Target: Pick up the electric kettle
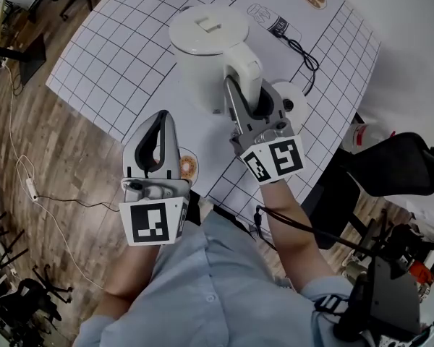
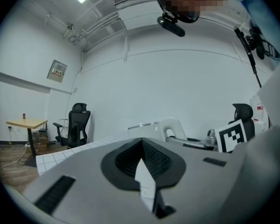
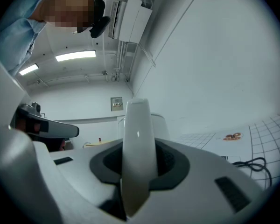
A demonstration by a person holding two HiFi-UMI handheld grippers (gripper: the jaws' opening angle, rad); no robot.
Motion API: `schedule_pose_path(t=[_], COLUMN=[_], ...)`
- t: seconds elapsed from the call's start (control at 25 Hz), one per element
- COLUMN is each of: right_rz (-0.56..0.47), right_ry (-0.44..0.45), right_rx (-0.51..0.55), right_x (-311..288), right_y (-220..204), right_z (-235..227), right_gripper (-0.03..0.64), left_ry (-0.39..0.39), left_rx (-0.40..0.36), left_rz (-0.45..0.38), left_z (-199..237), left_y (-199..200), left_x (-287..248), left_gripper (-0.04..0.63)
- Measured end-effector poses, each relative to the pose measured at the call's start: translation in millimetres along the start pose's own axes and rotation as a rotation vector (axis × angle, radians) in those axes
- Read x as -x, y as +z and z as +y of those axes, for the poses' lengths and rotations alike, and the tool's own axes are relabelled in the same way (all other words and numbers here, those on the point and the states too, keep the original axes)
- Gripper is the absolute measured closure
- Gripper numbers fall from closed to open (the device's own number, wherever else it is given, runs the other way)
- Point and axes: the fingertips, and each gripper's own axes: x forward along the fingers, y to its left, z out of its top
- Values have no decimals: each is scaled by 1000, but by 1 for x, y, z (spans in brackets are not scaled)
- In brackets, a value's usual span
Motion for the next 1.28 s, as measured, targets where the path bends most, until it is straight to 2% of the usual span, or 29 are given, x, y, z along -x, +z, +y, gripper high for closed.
schedule_pose_path(t=[0.24, 0.4, 0.52, 0.68, 0.76, 0.84, 0.88, 1.12, 1.28], right_rz=[23, 57, 88, 117, 132, 157, 170, 228, 202], right_ry=[-7, -23, -12, -9, 0, 6, 1, -24, -67], right_rx=[42, 62, 59, 72, 80, 80, 82, 45, 53], right_x=[21, 43, 45, 32, 31, 32, 34, 70, 107], right_y=[-11, -37, -50, -49, -49, -48, -48, -46, -18], right_z=[14, 22, -2, -45, -45, -43, -44, -48, -53], right_gripper=[512, 509, 503, 499, 480, 422, 414, 402, 403], left_ry=[-1, -3, 9, 17, 14, 10, 7, -8, -20], left_rx=[-7, -26, -38, -42, -42, -46, -48, -62, -71], left_rz=[2, -6, -4, 1, -2, -12, -18, -56, -72], left_z=[-10, -15, -31, -55, -62, -66, -68, -81, -95], left_y=[5, -2, -1, 7, 9, 13, 16, 31, 40], left_x=[6, 19, 2, -36, -33, -28, -26, -28, -32], left_gripper=[597, 597, 596, 595, 597, 597, 596, 597, 597])
